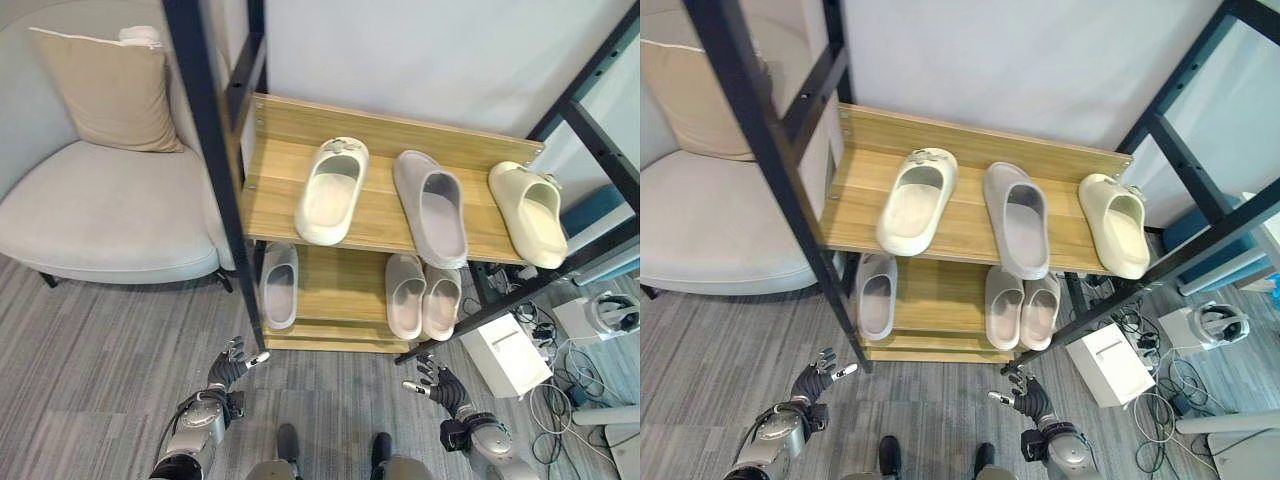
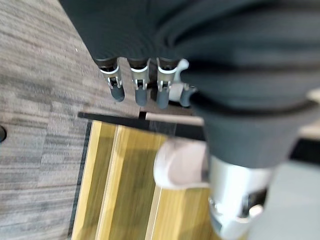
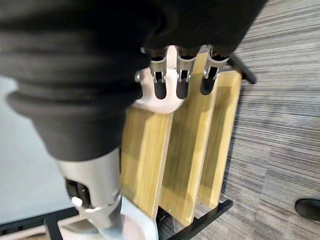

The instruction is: Arrange the slippers neatly on the shoe rack.

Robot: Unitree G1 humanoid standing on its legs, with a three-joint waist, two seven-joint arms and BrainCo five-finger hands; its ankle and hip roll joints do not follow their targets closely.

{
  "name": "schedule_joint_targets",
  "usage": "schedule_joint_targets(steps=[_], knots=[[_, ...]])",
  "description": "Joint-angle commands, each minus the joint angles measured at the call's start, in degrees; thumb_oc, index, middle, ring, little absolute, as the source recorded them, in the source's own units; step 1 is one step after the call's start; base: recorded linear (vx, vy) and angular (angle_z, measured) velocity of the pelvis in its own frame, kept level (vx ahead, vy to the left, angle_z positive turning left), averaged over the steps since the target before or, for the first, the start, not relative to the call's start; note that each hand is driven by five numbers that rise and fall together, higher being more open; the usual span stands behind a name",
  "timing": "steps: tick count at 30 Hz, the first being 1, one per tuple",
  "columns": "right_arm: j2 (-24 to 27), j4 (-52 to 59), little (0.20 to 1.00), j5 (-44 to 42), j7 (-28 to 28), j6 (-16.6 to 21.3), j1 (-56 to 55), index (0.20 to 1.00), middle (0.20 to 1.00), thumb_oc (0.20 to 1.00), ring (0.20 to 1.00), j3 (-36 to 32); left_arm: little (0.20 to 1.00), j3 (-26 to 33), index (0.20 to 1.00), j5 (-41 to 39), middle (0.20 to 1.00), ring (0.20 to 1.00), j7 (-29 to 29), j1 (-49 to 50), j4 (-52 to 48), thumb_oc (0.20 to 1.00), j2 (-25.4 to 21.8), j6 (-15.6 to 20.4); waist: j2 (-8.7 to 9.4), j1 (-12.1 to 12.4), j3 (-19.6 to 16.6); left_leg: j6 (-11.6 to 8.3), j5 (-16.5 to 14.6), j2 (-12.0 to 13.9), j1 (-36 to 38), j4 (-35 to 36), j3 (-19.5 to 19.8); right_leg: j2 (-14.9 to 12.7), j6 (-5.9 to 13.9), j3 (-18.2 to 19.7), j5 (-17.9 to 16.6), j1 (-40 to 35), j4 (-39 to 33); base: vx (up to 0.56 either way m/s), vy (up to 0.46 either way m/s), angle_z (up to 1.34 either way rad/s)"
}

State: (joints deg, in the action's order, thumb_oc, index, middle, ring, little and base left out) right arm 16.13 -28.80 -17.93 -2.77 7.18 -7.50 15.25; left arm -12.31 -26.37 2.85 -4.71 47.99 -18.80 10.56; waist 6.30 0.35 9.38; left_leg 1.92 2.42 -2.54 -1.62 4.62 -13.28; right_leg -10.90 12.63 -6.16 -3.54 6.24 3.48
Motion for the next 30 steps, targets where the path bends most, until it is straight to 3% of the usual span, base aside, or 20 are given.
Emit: schedule_joint_targets(steps=[1, 5, 6, 11, 15, 18, 23, 30], knots=[[4.77, 1.21, 1.0, 1.53, -0.29, 1.89, -0.15, 1.0, 1.0, 1.0, 1.0, -0.32, 1.0, 0.07, 1.0, -0.77, 1.0, 1.0, -0.56, -0.15, -1.3, 1.0, 2.1, 2.14, -0.91, 0.49, -1.15, -4.93, -0.5, 7.47, 2.94, -1.11, 2.79, 1.68, -2.52, -1.91, 0.75, -5.75, -3.93, 0.07, -0.01, 0.29], [7.84, 7.88, 1.0, 10.38, 1.1, 2.05, -1.29, 1.0, 1.0, 1.0, 1.0, -0.38, 1.0, -0.13, 1.0, -0.18, 1.0, 1.0, -1.08, 1.01, -2.27, 1.0, 2.85, 1.36, -1.4, 0.04, -2.01, -5.3, -0.15, 7.51, 4.07, -0.28, 3.87, 2.16, -2.68, -3.51, 1.43, -8.21, -5.32, 0.08, -0.041, 0.08], [9.94, 15.25, 1.0, 16.77, 2.14, 3.17, -3.06, 1.0, 1.0, 1.0, 1.0, -2.13, 1.0, 0.48, 1.0, 1.15, 1.0, 1.0, -0.93, 1.31, -2.28, 1.0, 3.07, 1.33, -1.52, -0.61, -2.25, -5.32, -0.29, 7.43, 4.52, -0.11, 4.01, 2.14, -2.6, -3.7, 1.53, -8.9, -5.66, 0.04, -0.022, 0.18], [14.71, 32.44, 1.0, 24.67, 2.37, 5.35, -8.77, 1.0, 1.0, 1.0, 1.0, -9.38, 1.0, 1.08, 1.0, 3.01, 1.0, 1.0, -1.46, 1.41, -1.28, 1.0, 4.09, 1.34, -2.06, -2.56, -3.14, -5.31, -0.78, 7.46, 5.62, 0.21, 3.57, 1.92, -2.19, -3.38, 1.48, -9.32, -5.97, 0.01, -0.009, 0.06], [15.48, 41.31, 1.0, 25.36, 3.18, 6.82, -10.63, 1.0, 1.0, 1.0, 1.0, -14.99, 1.0, 1.34, 1.0, 3.03, 1.0, 1.0, -1.38, 1.86, -2.43, 1.0, 4.47, 1.7, -2.67, -3.53, -3.81, -5.36, -0.92, 7.6, 6.02, 0.37, 3.12, 1.96, -2.16, -2.77, 1.68, -9.36, -5.76, 0.0, -0.021, -0.12], [16.14, 47.74, 1.0, 23.14, 5.29, 8.85, -5.27, 1.0, 1.0, 1.0, 1.0, -18.17, 1.0, 0.28, 1.0, 2.6, 1.0, 1.0, -1.37, 2.32, -5.28, 1.0, 4.39, 1.91, -3.2, -3.48, -4.3, -5.19, -1.16, 7.61, 6.33, 0.38, 3.2, 2.01, -2.31, -2.55, 1.85, -9.56, -5.69, 0.01, -0.018, -0.22], [17.91, 42.81, 1.0, 22.43, 10.18, 8.4, 9.83, 1.0, 1.0, 1.0, 1.0, -16.07, 1.0, -2.67, 1.0, 2.05, 1.0, 1.0, -2.72, 3.08, -5.81, 1.0, 4.63, 1.0, -3.14, -1.03, -5.11, -4.91, -1.61, 7.28, 6.6, 0.38, 4.34, 1.92, -2.5, -3.56, 1.92, -11.03, -6.5, 0.03, 0.007, 0.08], [20.7, 27.75, 1.0, 25.2, 17.02, 3.92, 28.22, 1.0, 1.0, 1.0, 1.0, -10.42, 1.0, -4.05, 1.0, 1.48, 1.0, 1.0, -3.35, 4.75, -3.93, 1.0, 3.51, -0.37, -1.75, 4.33, -5.06, -4.56, -1.92, 6.7, 6.11, 0.38, 6.63, 1.69, -2.59, -5.85, 1.97, -12.31, -7.0, 0.03, 0.02, 0.22]])
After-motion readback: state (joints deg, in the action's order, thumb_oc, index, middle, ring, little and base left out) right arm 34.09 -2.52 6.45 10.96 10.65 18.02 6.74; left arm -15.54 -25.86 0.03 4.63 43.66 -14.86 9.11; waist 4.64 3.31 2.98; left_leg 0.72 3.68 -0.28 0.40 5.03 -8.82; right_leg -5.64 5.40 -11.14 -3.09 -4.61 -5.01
